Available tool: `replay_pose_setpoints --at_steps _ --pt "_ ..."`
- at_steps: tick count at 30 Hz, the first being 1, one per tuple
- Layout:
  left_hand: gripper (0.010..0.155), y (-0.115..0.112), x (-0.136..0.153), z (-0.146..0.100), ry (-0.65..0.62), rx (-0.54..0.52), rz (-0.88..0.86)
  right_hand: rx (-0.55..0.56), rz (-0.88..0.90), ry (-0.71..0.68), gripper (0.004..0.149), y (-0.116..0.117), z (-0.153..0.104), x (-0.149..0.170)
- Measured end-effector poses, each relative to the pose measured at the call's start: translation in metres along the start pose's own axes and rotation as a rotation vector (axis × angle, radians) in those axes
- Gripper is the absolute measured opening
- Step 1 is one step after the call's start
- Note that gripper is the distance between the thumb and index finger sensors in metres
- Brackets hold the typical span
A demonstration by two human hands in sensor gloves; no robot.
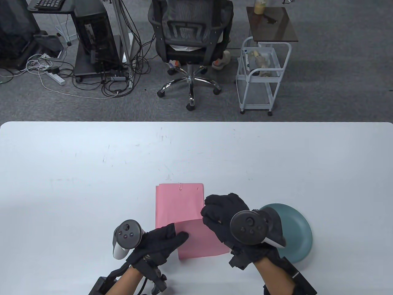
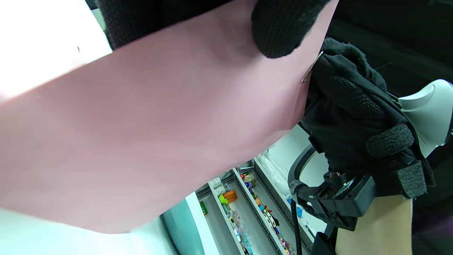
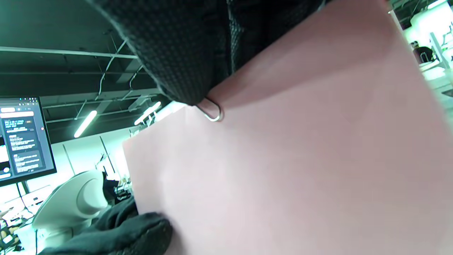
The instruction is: Pinch and push to attach paper clips
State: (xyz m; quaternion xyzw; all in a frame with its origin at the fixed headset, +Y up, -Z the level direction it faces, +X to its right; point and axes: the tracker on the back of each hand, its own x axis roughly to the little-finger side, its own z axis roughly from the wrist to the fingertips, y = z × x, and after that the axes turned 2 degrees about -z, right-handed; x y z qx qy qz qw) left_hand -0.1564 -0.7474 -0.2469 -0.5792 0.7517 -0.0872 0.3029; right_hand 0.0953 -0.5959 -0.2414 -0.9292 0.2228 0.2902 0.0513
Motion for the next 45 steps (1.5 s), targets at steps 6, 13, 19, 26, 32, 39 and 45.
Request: replay_pose_setpoints --at_steps 6,13,19,26,32,39,45 --pt "0.042 -0.001 0.0 0.0 -0.002 0.005 -0.002 -0.05 -0.038 -0.002 0.035 0.0 -0.001 0.001" --pt "0.041 -0.001 0.0 0.0 0.0 0.006 -0.003 -0.074 -0.045 -0.008 0.036 0.0 -0.002 0.001" --pt "0.041 -0.001 0.0 0.0 -0.002 0.001 -0.002 -0.086 -0.056 -0.014 0.041 0.002 -0.002 -0.001" --pt "0.041 -0.003 0.0 0.0 -0.008 0.008 0.0 -0.111 -0.081 -0.013 0.037 0.005 -0.001 -0.002" --pt "0.041 -0.003 0.0 0.0 -0.009 0.011 0.004 -0.15 -0.06 -0.021 0.037 0.006 -0.001 -0.001" --pt "0.041 -0.004 0.0 0.0 -0.007 0.009 -0.003 -0.151 -0.073 -0.024 0.038 0.004 -0.003 -0.004" --pt "0.042 -0.002 -0.001 -0.001 -0.009 -0.004 -0.004 -0.023 -0.034 -0.032 0.05 -0.018 -0.015 -0.006"
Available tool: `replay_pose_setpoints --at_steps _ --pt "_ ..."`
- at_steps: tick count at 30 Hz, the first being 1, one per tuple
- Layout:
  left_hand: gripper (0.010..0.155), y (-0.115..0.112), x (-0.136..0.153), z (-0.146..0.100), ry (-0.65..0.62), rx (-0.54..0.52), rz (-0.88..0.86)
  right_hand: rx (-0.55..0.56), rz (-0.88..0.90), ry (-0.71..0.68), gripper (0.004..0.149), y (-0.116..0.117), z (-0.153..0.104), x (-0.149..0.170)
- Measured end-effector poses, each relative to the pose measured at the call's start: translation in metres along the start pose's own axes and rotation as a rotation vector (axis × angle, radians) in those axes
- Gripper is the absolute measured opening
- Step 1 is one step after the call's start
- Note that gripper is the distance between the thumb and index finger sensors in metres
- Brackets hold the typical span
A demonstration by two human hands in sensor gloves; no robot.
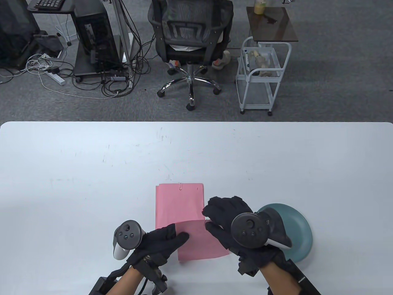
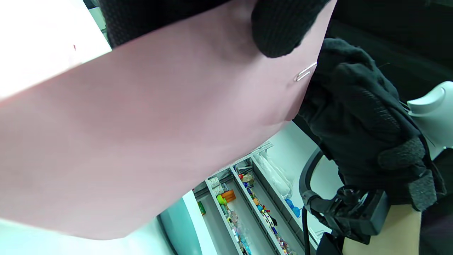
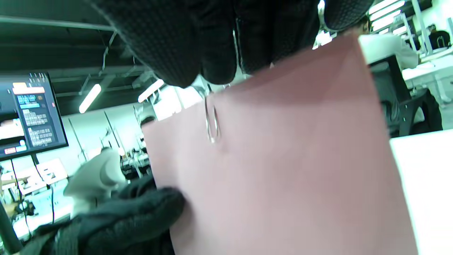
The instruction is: Pinch and push to attach paper clips
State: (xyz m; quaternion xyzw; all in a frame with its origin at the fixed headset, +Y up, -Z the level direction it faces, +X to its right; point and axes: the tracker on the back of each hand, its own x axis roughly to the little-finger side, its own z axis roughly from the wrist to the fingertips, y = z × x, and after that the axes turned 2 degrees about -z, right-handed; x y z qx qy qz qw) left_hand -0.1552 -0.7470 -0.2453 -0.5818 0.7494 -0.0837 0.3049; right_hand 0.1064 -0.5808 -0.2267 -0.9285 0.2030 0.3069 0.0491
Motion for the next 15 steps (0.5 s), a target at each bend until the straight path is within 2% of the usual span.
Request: replay_pose_setpoints --at_steps 7,11,15 --pt "0.042 0.007 -0.002 -0.003 -0.007 -0.031 -0.013 0.269 0.029 -0.048 0.058 -0.026 -0.03 0.015" --pt "0.042 0.016 -0.007 -0.005 -0.022 -0.062 -0.025 0.315 -0.124 -0.039 0.062 -0.025 -0.058 0.03" --pt "0.042 0.024 -0.012 -0.007 -0.033 -0.087 -0.036 0.314 -0.268 -0.02 0.065 -0.016 -0.083 0.048"
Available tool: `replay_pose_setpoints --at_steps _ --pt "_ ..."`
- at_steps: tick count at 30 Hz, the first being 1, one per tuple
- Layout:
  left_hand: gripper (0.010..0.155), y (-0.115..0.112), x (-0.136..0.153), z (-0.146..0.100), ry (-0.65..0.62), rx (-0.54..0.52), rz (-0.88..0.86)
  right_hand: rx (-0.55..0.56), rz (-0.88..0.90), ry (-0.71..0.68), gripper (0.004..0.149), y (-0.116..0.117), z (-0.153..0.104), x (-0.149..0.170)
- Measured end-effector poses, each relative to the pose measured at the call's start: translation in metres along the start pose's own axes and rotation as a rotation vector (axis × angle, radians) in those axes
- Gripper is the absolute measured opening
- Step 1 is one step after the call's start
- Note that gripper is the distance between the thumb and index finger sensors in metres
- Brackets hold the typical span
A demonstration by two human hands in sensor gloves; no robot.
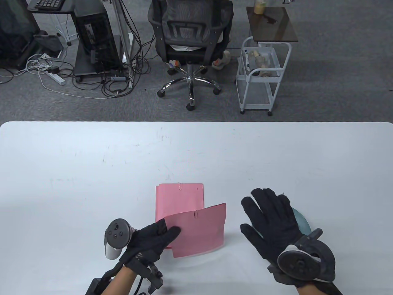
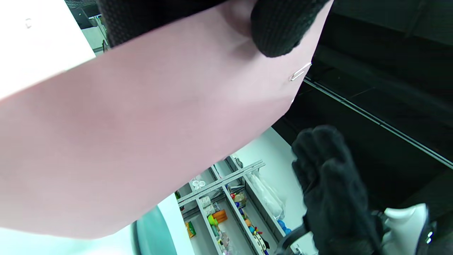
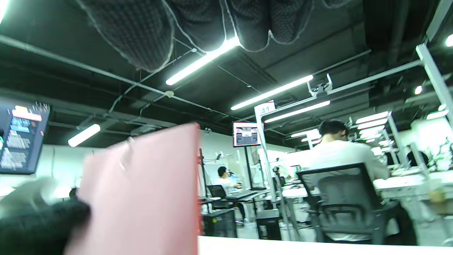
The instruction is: Pinch and push to attach paper clips
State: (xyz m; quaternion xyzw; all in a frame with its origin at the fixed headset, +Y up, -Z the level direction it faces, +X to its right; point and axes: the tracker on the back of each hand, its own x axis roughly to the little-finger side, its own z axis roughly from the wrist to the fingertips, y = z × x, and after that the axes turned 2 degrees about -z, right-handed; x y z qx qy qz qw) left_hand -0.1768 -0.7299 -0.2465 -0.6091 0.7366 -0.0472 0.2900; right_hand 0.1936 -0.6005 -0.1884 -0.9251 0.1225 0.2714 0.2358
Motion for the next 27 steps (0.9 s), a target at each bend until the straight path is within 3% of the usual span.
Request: replay_pose_setpoints --at_steps 8,16,21,27 --pt "0.043 0.021 -0.016 0.009 -0.013 -0.081 -0.015 -0.124 -0.102 0.089 0.067 0.03 -0.041 0.052" --pt "0.044 0.04 -0.017 0.032 0.071 -0.085 -0.049 -0.188 -0.046 0.199 0.067 0.057 -0.056 0.082" --pt "0.045 0.048 0.009 0.044 0.202 -0.058 -0.149 -0.201 -0.016 0.235 0.067 0.059 -0.06 0.089" --pt "0.046 0.053 0.065 0.055 0.427 -0.027 -0.379 -0.175 0.015 0.257 0.066 0.053 -0.064 0.091"
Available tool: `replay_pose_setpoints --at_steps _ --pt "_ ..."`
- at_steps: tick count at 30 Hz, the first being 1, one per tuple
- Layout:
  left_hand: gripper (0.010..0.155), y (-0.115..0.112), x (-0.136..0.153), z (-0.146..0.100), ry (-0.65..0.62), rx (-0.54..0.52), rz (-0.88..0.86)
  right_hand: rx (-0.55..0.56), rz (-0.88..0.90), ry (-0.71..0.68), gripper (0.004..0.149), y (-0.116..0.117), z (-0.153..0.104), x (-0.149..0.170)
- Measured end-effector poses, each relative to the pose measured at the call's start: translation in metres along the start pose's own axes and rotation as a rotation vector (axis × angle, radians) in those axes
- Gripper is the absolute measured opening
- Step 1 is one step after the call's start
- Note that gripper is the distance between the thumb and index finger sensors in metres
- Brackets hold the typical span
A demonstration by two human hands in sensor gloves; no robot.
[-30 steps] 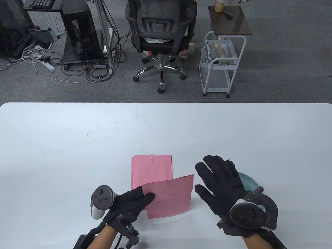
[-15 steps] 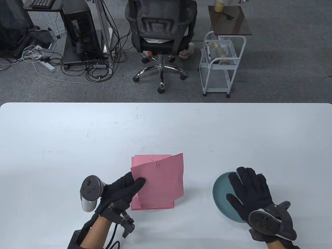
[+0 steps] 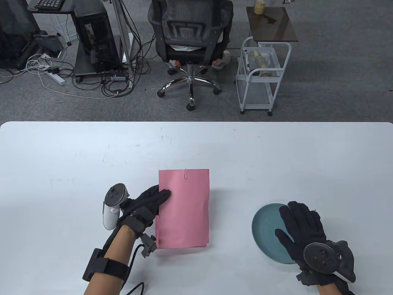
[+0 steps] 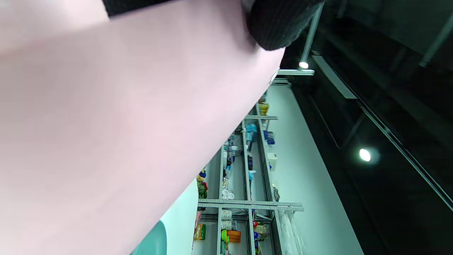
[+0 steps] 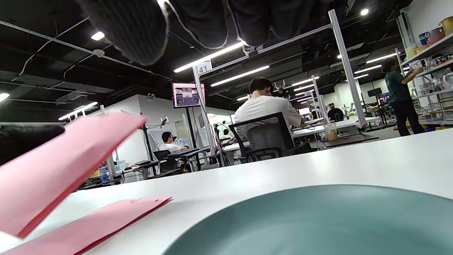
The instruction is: Pinch and push to attach paper clips
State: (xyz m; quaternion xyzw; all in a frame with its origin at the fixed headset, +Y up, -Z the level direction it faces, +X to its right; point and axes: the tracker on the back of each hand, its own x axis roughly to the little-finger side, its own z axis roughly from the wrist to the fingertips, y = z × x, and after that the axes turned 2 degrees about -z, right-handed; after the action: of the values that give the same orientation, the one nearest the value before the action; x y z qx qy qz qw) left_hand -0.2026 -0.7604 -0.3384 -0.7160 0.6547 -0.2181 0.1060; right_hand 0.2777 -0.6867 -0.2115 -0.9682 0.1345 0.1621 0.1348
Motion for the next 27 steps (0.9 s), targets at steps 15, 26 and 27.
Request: replay_pose_setpoints --at_steps 15,26,27 --pt "0.05 0.026 0.042 0.02 0.256 -0.059 -0.035 -0.041 0.032 -0.001 0.065 0.001 0.005 0.004" --pt "0.052 0.024 0.043 0.023 0.346 -0.1 0.062 -0.068 0.039 0.006 0.065 0.001 0.005 0.003" --pt "0.052 0.024 0.043 0.023 0.354 -0.109 0.077 -0.071 0.039 0.007 0.065 0.001 0.005 0.003"
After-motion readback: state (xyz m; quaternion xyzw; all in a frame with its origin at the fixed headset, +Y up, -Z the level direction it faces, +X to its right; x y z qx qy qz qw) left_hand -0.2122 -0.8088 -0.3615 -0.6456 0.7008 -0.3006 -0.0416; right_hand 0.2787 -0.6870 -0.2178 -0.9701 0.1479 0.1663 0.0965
